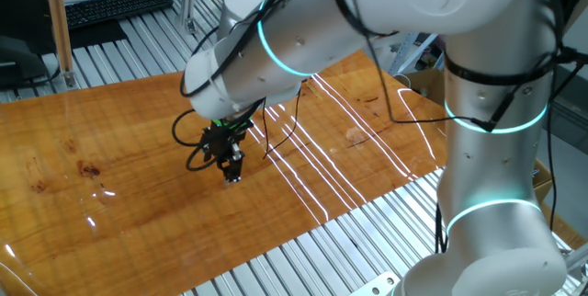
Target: Grasp the moving object
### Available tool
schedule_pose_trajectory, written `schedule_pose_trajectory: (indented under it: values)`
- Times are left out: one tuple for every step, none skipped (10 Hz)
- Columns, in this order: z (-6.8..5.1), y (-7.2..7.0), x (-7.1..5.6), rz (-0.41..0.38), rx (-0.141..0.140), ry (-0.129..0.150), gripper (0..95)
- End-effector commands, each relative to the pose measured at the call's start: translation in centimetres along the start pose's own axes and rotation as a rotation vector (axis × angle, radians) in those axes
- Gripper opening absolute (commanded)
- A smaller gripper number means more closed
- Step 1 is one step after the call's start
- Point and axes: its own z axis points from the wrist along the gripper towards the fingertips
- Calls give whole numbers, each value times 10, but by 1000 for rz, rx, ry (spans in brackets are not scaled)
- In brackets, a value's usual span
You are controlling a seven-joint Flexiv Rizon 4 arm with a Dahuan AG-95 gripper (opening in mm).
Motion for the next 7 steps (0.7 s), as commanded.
schedule_pose_trajectory:
  values:
    - [-2,1,1,-4,2,6,760]
    - [-2,4,2,5,3,7,760]
    - [-3,9,4,10,6,7,760]
    - [-4,16,6,14,11,5,760]
    - [-6,24,9,20,15,3,760]
    - [-7,29,10,20,20,3,760]
    - [-8,39,12,17,27,6,760]
